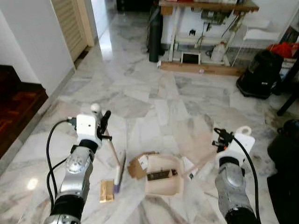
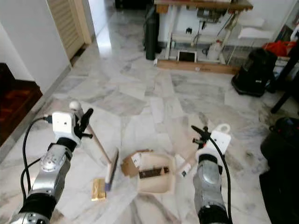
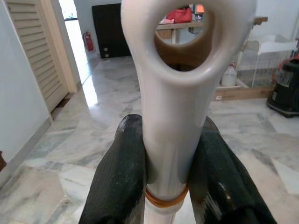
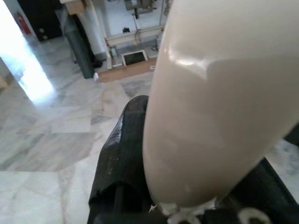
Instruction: Sweep floor
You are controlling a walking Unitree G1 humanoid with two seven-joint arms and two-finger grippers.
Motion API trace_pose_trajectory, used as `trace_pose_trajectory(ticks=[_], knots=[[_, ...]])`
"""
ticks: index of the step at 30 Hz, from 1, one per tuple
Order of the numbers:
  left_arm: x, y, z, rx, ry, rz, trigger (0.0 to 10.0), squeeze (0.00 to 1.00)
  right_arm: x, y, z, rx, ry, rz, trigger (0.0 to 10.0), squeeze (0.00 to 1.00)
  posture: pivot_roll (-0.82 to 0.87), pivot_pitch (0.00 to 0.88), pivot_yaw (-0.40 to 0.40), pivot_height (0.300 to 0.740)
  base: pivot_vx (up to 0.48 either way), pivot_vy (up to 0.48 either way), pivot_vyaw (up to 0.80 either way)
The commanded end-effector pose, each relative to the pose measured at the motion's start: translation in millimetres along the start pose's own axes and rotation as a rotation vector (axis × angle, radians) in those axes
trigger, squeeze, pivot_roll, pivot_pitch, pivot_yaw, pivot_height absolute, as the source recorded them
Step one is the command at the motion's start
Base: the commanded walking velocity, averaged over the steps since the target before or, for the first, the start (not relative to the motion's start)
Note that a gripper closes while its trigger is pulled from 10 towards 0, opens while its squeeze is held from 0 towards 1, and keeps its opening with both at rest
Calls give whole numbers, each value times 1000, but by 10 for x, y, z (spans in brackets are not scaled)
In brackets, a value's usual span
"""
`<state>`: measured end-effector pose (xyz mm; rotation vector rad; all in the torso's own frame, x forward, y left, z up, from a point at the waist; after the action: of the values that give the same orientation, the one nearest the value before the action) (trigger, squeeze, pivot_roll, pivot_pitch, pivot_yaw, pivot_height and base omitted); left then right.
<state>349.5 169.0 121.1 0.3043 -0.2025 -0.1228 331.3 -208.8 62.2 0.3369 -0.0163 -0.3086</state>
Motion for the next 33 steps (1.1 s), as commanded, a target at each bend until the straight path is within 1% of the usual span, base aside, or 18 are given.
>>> trace_pose_trajectory(ticks=[1,4,8,11,12,16,20,26,30,33], knots=[[37,1,139,12,-69,25,10000,0,34,73,149,31,-68,12,10000,0,-27,0,-28,740,0,0,0],[50,-6,151,8,-74,30,10000,0,31,106,137,28,-60,17,10000,0,-27,0,-27,740,0,0,0],[81,-33,156,8,-79,30,10000,0,35,106,142,30,-47,19,10000,0,-38,0,-25,740,0,0,0],[119,-52,190,8,-87,32,10000,0,54,102,178,30,-53,17,10000,0,-63,0,-9,740,0,0,0],[127,-56,200,3,-92,34,10000,0,51,102,207,27,-68,14,10000,0,-100,0,13,740,0,0,0],[135,-61,169,0,-78,25,10000,0,30,53,224,45,-85,-24,10000,0,-137,0,39,740,0,0,0],[135,3,123,-6,-59,41,10000,0,4,88,221,32,-90,-18,10000,0,-173,0,65,740,0,0,0],[155,95,64,-2,-36,52,10000,0,-2,77,273,23,-110,-33,10000,0,-211,0,104,740,0,0,0],[155,120,40,5,-25,54,10000,0,0,59,279,21,-117,-47,10000,0,-212,0,110,740,0,0,0],[165,132,39,9,-24,51,10000,0,9,82,293,19,-122,-43,10000,0,-204,0,111,740,0,0,800]])
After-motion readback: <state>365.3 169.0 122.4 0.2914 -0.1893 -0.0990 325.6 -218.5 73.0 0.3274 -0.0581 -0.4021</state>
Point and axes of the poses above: a point about 5 cm out from each wrist's last joint towards the gripper, its own x axis pointing out of the wrist towards the gripper, its own z axis along the axis of the wrist's last joint, y = z × x, the point moved 3 cm from there along x, pointing out of the wrist towards the gripper, and after that the axes turned 11 degrees about x, right-handed, at the moved point
